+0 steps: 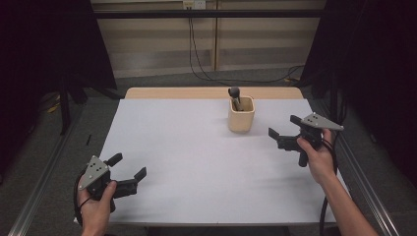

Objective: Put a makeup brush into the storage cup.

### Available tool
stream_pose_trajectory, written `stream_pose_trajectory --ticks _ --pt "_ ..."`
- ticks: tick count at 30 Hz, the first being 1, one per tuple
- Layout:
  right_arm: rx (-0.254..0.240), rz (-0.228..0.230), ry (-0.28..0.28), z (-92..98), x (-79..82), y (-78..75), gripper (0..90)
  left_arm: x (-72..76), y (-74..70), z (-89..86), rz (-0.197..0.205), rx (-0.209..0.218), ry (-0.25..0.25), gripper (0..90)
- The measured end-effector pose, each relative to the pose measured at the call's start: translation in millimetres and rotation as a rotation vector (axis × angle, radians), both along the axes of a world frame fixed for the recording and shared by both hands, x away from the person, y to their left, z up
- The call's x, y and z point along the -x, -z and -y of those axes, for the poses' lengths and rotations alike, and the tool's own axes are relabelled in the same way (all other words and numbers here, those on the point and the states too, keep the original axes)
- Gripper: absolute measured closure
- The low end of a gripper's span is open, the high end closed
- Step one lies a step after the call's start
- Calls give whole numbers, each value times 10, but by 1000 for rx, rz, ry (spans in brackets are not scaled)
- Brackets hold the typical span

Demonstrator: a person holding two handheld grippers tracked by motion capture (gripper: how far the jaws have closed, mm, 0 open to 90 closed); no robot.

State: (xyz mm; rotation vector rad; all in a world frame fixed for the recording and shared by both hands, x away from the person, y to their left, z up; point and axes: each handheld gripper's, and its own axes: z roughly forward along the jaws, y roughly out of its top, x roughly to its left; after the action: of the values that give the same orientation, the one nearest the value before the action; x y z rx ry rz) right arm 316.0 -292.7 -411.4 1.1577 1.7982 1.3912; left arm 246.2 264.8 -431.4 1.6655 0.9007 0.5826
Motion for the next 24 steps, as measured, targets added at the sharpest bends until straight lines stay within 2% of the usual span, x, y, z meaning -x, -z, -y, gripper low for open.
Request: stream_pose_trajectory --ticks 3,5,7,17,22,24 --pt "6 -7 -3 33 70 29 3 0 1 0 -1 1 -1 24" --pt "28 -10 -11 36 106 46 2 2 1 3 -2 4 -1 24" --pt "20 -18 -10 53 154 66 4 2 2 4 -3 4 -2 24" --pt "20 13 23 128 432 92 7 2 3 21 -4 5 0 24" --pt "8 5 44 179 587 131 7 5 0 21 0 8 4 24" --pt "18 -4 48 199 633 161 9 7 2 18 -3 4 2 24"
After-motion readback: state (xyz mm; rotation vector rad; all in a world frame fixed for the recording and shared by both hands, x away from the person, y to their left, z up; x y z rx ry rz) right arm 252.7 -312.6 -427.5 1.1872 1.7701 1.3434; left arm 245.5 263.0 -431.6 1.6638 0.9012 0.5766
